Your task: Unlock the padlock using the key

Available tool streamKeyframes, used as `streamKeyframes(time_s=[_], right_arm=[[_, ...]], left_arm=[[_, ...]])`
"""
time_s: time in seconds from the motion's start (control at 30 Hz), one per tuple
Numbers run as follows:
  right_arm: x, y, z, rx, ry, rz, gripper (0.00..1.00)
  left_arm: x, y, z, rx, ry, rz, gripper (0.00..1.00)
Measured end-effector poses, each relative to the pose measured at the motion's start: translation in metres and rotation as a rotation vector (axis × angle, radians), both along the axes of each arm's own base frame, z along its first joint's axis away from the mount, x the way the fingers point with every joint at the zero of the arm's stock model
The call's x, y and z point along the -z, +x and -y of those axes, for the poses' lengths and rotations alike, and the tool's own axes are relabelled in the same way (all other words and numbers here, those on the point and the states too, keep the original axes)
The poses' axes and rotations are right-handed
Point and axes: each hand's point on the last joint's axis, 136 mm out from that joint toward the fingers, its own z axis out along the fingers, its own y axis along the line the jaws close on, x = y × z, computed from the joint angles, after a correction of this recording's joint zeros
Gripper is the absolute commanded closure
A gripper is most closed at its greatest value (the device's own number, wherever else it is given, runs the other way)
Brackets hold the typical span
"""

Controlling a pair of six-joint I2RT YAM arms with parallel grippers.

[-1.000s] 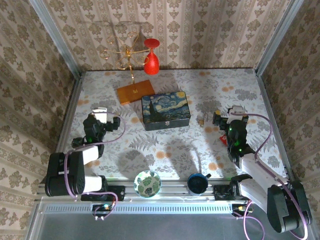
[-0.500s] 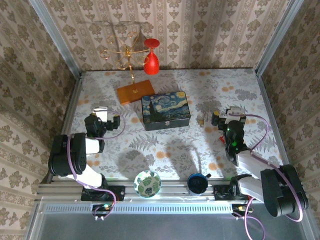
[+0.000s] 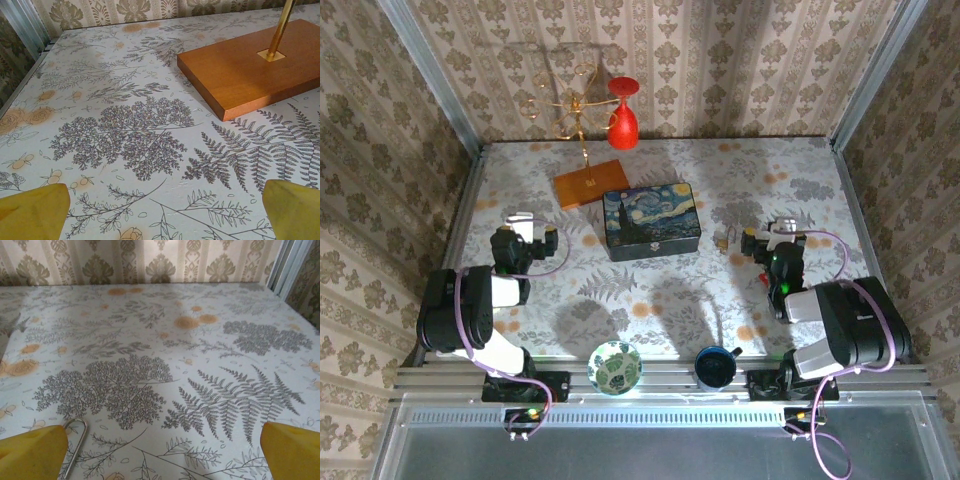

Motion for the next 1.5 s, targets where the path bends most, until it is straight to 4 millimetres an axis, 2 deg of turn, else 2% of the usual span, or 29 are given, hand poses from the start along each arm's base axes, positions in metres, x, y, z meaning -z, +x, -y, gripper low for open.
streamKeyframes(time_s=[0.1, 0.37, 0.63, 0.9, 1.5], right_arm=[[0.009, 0.001, 0.005, 0.009, 0.007, -0.020, 0.00], [-0.001, 0.012, 0.025, 0.079, 0.060, 0.003, 0.00], [-0.011, 0.037, 0.004, -0.041, 0.077, -0.030, 0.00], [0.000, 0.035, -0.006, -0.100, 0.082, -0.083, 0.00], [0.003, 0.033, -0.006, -0.102, 0.083, -0.096, 0.00]], left_arm=[[0.000, 0.000, 0.000, -0.001, 0.000, 0.000, 0.00], [0.000, 0.000, 0.000, 0.000, 0.000, 0.000, 0.00], [0.000, 0.000, 0.000, 0.000, 0.000, 0.000, 0.00], [0.000, 0.000, 0.000, 0.000, 0.000, 0.000, 0.00], [0.002, -0.001, 0.003, 0.004, 0.001, -0.007, 0.00]])
